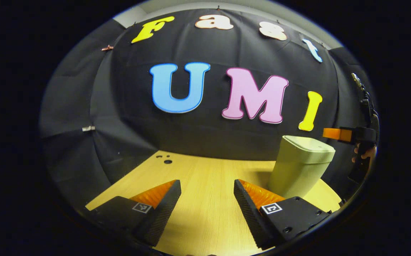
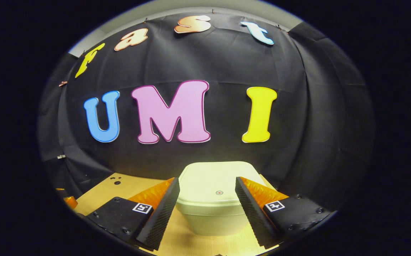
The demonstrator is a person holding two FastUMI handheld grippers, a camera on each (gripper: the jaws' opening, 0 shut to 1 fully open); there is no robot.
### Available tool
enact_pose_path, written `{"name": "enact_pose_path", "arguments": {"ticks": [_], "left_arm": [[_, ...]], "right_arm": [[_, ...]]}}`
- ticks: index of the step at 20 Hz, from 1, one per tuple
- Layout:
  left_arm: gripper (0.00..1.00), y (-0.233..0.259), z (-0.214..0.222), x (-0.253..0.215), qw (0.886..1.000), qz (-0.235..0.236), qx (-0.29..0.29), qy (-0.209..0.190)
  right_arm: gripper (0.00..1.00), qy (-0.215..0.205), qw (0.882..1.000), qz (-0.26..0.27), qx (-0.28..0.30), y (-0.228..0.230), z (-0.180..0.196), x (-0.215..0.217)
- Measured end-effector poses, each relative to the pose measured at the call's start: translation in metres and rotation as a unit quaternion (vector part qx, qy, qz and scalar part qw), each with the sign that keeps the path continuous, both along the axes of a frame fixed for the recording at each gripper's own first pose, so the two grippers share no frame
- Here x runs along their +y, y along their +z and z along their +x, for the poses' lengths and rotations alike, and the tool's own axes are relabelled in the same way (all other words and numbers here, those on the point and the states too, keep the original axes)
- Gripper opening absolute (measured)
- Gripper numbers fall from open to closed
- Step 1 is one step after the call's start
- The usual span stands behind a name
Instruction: Press the lid of the desktop garbage bin to open it, pick up the crumpled paper on the desktop and throw it into the bin, then pick up the pop can on the desktop and drop it into the bin, and finally close the garbage bin lid.
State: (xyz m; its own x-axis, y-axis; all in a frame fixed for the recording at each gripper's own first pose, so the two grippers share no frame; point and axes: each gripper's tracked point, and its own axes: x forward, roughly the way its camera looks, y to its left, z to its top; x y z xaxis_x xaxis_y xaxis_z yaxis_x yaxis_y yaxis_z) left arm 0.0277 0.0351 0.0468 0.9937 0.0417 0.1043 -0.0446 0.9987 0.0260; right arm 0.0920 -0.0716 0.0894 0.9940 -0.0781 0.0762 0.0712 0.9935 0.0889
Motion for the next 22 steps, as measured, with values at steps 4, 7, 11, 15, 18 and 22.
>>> {"name": "enact_pose_path", "arguments": {"ticks": [4, 7, 11, 15, 18, 22], "left_arm": [[0.96, 0.0, -0.009, -0.02, 0.999, 0.028, -0.015, -0.017], [0.96, -0.018, -0.016, -0.031, 0.999, 0.019, 0.006, -0.033], [0.96, -0.038, -0.022, -0.044, 0.998, 0.019, 0.032, -0.051], [0.96, -0.045, -0.024, -0.052, 0.997, 0.016, 0.039, -0.057], [0.96, -0.057, -0.023, -0.048, 0.997, 0.031, 0.052, -0.044], [0.96, -0.064, -0.026, -0.041, 0.997, 0.021, 0.061, -0.037]], "right_arm": [[0.98, 0.02, 1.0, 0.002, 0.008, -0.019, -0.036, 0.026], [0.98, 0.032, 0.999, 0.002, 0.029, -0.051, -0.063, 0.046], [0.99, 0.07, 0.995, 0.003, 0.077, -0.097, -0.084, 0.08], [0.99, 0.089, 0.992, -0.005, 0.091, -0.107, -0.089, 0.094], [0.99, 0.086, 0.993, -0.011, 0.086, -0.104, -0.087, 0.09], [0.99, 0.084, 0.992, -0.008, 0.091, -0.109, -0.087, 0.087]]}}
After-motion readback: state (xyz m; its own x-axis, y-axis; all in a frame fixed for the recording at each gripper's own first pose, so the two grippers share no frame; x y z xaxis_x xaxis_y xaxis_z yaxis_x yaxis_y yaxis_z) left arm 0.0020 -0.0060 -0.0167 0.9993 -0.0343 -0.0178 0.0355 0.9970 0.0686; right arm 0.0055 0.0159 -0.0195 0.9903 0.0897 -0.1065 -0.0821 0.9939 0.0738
